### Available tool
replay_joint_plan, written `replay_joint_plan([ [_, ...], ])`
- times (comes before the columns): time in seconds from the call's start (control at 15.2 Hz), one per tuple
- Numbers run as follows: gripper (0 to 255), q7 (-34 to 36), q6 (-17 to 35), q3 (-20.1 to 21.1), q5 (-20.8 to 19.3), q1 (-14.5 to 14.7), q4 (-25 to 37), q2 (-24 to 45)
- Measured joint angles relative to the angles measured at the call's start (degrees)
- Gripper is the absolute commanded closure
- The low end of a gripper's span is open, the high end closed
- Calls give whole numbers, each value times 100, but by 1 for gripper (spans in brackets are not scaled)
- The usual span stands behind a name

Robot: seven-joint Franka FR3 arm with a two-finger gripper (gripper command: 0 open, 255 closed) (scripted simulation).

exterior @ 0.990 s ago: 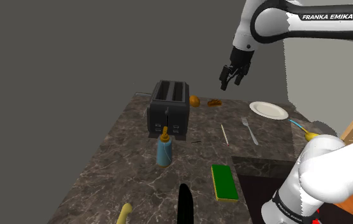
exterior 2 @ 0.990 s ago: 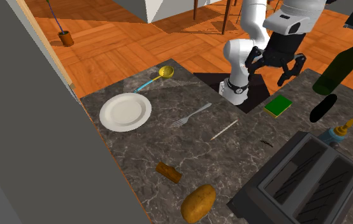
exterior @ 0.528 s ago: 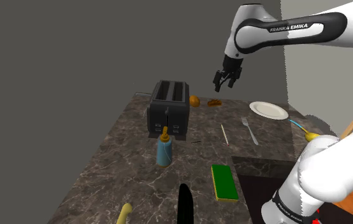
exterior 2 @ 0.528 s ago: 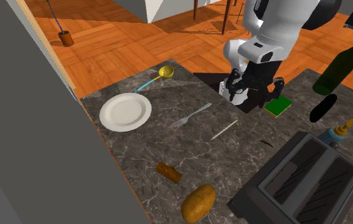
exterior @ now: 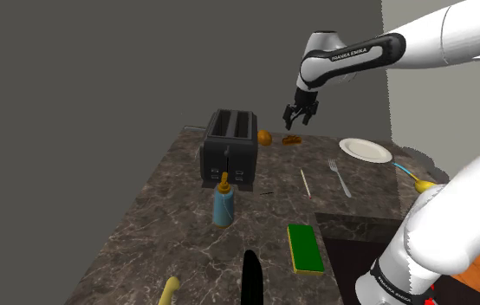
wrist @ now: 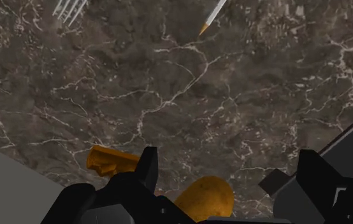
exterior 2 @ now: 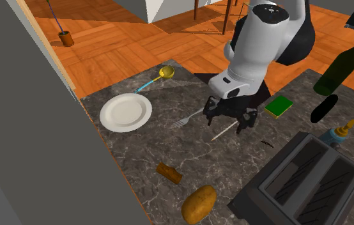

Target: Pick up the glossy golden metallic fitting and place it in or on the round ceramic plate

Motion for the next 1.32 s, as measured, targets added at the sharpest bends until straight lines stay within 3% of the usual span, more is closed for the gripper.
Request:
replay_joint_plan([
  [0.59, 0, -663, 622, -427, 758, -267, 1242, 1932],
  [1.12, 0, -1169, 697, -440, 1556, -842, 2806, 3690],
  [1.32, 0, -1220, 756, -415, 1649, -929, 2964, 3927],
])
